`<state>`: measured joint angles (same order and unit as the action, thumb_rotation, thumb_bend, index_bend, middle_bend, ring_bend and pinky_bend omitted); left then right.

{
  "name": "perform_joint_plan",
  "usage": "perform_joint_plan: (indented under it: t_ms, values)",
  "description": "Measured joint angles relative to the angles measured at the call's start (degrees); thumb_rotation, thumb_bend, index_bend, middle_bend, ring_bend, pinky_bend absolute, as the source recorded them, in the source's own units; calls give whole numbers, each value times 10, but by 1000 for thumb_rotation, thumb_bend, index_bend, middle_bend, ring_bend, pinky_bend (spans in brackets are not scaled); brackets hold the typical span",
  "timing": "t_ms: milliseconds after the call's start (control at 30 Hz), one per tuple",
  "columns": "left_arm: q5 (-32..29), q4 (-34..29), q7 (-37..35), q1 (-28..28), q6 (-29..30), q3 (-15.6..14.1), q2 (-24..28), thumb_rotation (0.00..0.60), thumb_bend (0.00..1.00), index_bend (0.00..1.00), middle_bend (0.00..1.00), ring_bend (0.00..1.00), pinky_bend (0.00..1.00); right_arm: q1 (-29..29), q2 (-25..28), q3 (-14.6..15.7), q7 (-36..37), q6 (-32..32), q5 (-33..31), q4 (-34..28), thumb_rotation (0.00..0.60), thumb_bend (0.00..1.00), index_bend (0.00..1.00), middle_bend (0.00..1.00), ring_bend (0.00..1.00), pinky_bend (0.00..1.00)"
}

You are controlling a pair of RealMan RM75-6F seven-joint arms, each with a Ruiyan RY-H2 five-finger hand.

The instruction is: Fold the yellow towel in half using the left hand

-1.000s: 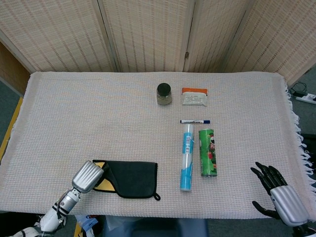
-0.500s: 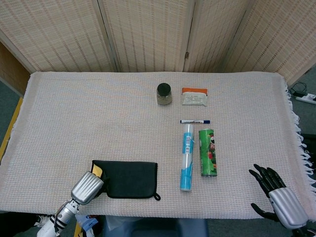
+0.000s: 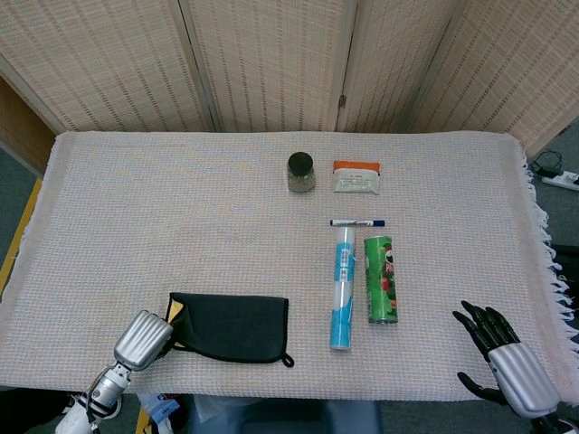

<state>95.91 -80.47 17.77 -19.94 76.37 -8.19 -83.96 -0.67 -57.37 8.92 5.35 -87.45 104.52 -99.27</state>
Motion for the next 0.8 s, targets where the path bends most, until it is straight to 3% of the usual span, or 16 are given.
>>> perform_joint_plan:
  t_ms: [667, 733, 800]
  values:
    - [25, 6, -61, 31, -5, -26, -3, 600, 469, 709, 1000, 1000, 1000, 0, -4, 1, -10, 0, 0, -2, 600, 310, 0, 0, 0, 0]
    - [22, 9, -66, 30, -10, -24, -4, 600, 468, 674, 1000, 1000, 1000, -1, -4, 1, -9, -2, 0, -1, 600, 310, 0, 0, 0, 0]
    - [21, 11, -68, 30, -14, -22, -5, 600, 467, 573, 1000, 1000, 1000, -1, -3, 0, -8, -2, -2, -1, 600, 310, 0, 0, 0, 0]
